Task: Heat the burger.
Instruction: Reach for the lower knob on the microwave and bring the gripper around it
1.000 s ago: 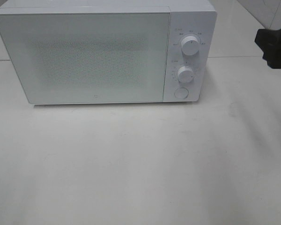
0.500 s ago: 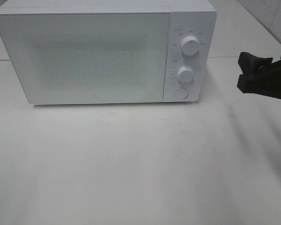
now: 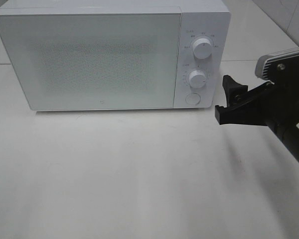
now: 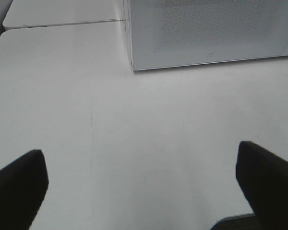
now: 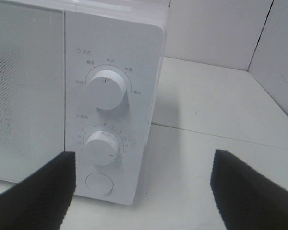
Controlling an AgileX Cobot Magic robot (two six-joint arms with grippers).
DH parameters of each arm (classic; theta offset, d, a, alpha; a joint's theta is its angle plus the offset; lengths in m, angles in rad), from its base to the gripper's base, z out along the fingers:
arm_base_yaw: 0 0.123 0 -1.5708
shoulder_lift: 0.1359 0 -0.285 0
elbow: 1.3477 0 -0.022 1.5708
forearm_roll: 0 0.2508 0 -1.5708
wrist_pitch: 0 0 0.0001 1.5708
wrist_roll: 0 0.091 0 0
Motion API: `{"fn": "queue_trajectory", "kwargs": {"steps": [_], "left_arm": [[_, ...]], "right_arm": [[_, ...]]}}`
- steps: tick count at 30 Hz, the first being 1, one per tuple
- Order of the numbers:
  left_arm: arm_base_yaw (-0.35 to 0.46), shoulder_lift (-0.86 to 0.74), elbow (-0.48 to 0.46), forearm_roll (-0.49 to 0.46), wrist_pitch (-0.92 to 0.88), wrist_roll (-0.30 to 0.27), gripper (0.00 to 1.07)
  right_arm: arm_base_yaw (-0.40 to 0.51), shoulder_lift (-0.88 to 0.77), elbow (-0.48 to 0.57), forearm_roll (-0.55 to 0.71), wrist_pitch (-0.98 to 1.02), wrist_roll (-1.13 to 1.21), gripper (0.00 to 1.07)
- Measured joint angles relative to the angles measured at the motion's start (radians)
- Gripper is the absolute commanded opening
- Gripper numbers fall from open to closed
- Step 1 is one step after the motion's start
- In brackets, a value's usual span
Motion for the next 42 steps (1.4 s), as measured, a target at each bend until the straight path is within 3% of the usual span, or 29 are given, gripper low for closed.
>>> {"fn": "queue_trajectory", "kwargs": {"steps": [14,36,42], "left_arm": [[0.000,0.000,0.000,0.000,0.000,0.000,1.00],[0.000,0.000,0.000,0.000,0.000,0.000,1.00],[0.000,0.000,0.000,0.000,0.000,0.000,1.00]], "right_arm": [[0.162,0.194,-0.120,0.217,-0.007,-0.008,0.76],[0.161,0.347,-0.290,0.221,-0.008,0.060,0.76],[0.116,0.347,-0.317,0.215,-0.009,0.061,0.76]]}}
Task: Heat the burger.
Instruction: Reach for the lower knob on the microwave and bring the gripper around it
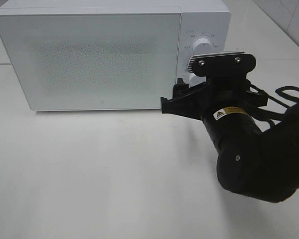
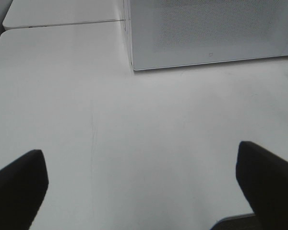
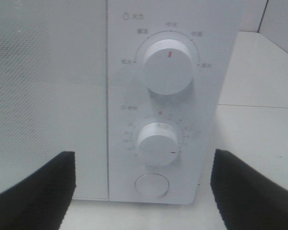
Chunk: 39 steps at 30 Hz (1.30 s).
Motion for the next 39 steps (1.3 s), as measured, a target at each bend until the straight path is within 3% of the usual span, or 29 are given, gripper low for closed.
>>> {"fn": "queue_trajectory", "kwargs": {"steps": [8,23,39], "left_arm": [[0.000,0.000,0.000,0.000,0.000,0.000,1.00],[0.000,0.000,0.000,0.000,0.000,0.000,1.00],[0.000,0.000,0.000,0.000,0.000,0.000,1.00]], "right_arm": [[-0.060,0.049,-0.040,-0.008,-0.004,0.038,0.76],[-0.118,0.217,-0.228,0.004,-0.002,0.007,0.76],[-0.153,0.277,-0.292,0.030,0.000,0.006,0.75]]}}
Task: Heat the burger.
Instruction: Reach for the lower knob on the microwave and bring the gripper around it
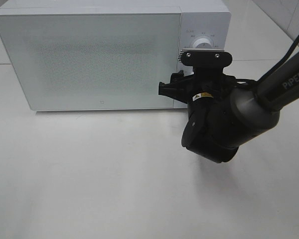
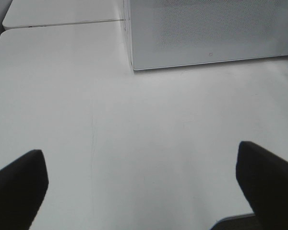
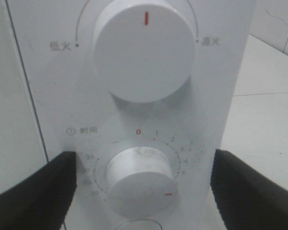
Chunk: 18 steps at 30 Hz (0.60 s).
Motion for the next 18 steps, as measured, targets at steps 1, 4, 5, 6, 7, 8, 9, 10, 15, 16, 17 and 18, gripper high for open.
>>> {"fn": "queue_trajectory", "kwargs": {"steps": [1,4,5,6,7,8,9,10,15,16,17,18], "left_arm": [[0.000,0.000,0.000,0.000,0.000,0.000,1.00],[0.000,0.000,0.000,0.000,0.000,0.000,1.00],[0.000,0.000,0.000,0.000,0.000,0.000,1.00],[0.000,0.000,0.000,0.000,0.000,0.000,1.00],[0.000,0.000,0.000,0.000,0.000,0.000,1.00],[0.000,0.000,0.000,0.000,0.000,0.000,1.00],[0.000,0.000,0.000,0.000,0.000,0.000,1.00],[0.000,0.000,0.000,0.000,0.000,0.000,1.00],[0.000,0.000,0.000,0.000,0.000,0.000,1.00],[0.000,0.000,0.000,0.000,0.000,0.000,1.00],[0.000,0.000,0.000,0.000,0.000,0.000,1.00],[0.000,0.000,0.000,0.000,0.000,0.000,1.00]], "right_arm": [[0.000,0.000,0.000,0.000,0.000,0.000,0.75],[0.000,0.001,0.000,0.000,0.001,0.000,0.75],[0.000,0.003,-0.001,0.000,0.000,0.000,0.75],[0.000,0.003,-0.001,0.000,0.000,0.000,0.75],[0.000,0.011,-0.005,0.002,0.000,0.000,0.75],[0.000,0.021,-0.006,0.006,0.000,0.000,0.75],[0.000,0.021,-0.006,0.006,0.000,0.000,0.75],[0.000,0.024,-0.006,0.009,0.000,0.001,0.75],[0.000,0.024,-0.007,0.013,0.004,0.001,0.75],[0.000,0.024,-0.008,0.015,0.004,0.001,0.75],[0.000,0.024,-0.008,0.015,0.004,0.001,0.75],[0.000,0.024,-0.009,0.015,0.005,0.001,0.75]]}}
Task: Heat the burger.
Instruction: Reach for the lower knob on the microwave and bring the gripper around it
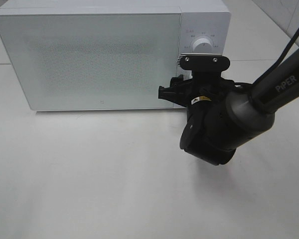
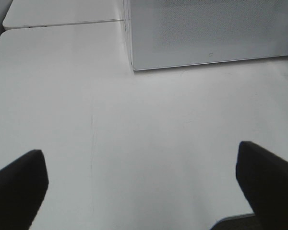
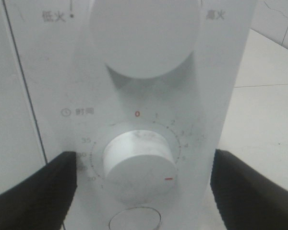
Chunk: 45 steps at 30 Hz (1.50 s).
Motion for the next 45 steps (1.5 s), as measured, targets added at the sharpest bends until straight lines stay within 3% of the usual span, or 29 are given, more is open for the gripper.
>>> {"fn": "queue_trajectory", "kwargs": {"steps": [27,33,42,45], "left_arm": [[0.000,0.000,0.000,0.000,0.000,0.000,1.00],[0.000,0.000,0.000,0.000,0.000,0.000,1.00],[0.000,0.000,0.000,0.000,0.000,0.000,1.00],[0.000,0.000,0.000,0.000,0.000,0.000,1.00]], "right_arm": [[0.000,-0.006,0.000,0.008,0.005,0.000,0.72],[0.000,-0.009,0.000,0.008,0.004,0.012,0.59],[0.000,-0.011,-0.007,0.003,0.004,0.025,0.28],[0.000,-0.011,-0.007,0.003,0.004,0.045,0.26]]}}
